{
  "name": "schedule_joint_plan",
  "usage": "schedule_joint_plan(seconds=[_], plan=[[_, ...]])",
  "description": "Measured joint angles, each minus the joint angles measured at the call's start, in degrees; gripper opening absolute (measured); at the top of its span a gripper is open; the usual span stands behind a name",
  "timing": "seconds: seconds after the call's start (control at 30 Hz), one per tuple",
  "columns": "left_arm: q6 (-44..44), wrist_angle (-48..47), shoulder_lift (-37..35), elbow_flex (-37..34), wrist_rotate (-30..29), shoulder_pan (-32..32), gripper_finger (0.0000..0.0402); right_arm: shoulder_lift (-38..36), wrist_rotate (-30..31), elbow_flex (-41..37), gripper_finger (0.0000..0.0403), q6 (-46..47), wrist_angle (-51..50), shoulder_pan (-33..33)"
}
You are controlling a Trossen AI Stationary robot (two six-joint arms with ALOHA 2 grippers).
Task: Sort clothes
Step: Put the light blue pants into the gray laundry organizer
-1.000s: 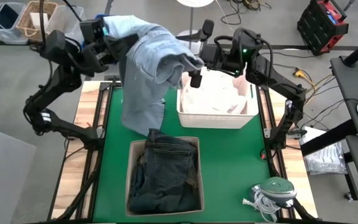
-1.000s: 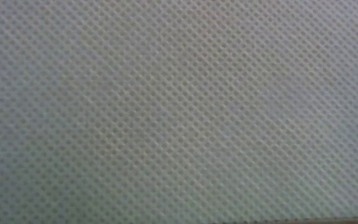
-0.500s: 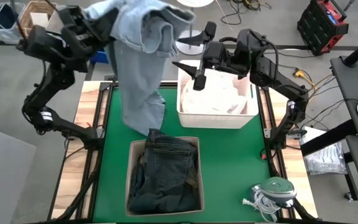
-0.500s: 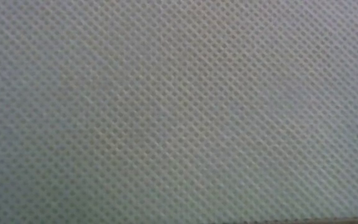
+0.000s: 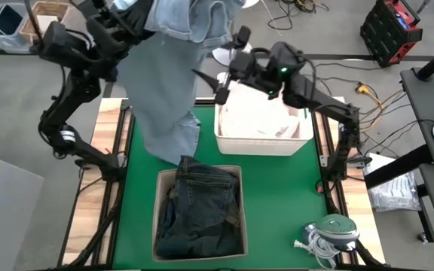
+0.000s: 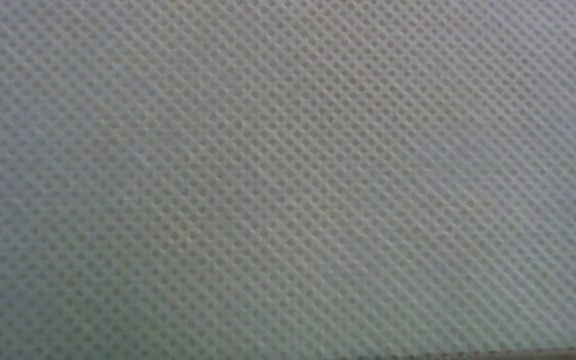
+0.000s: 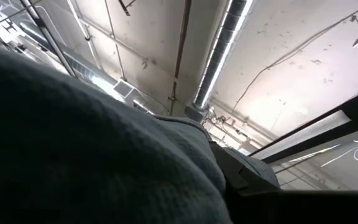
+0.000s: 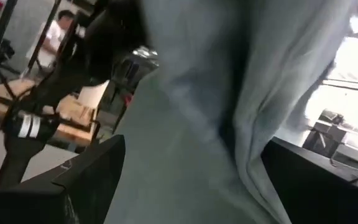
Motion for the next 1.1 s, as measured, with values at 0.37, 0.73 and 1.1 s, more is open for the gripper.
schedule_joint_plan(seconds=[0.37, 0.73, 1.1], plan=[[-1.7, -0.93, 6.86, 9.6, 4.54, -0.02, 0.0004, 2.96, 19.09, 0.0, 0.0364, -9.05, 10.9, 1.52], [-6.71, -0.53, 10.73, 14.24, 11.28, -0.66, 0.0004, 1.34, 2.53, 4.91, 0.0306, -2.35, 10.86, -2.19], [-6.42, -1.68, 10.96, 14.25, 12.45, -0.98, 0.0022, 0.59, -7.57, 5.07, 0.0079, -0.02, 9.71, -4.18]])
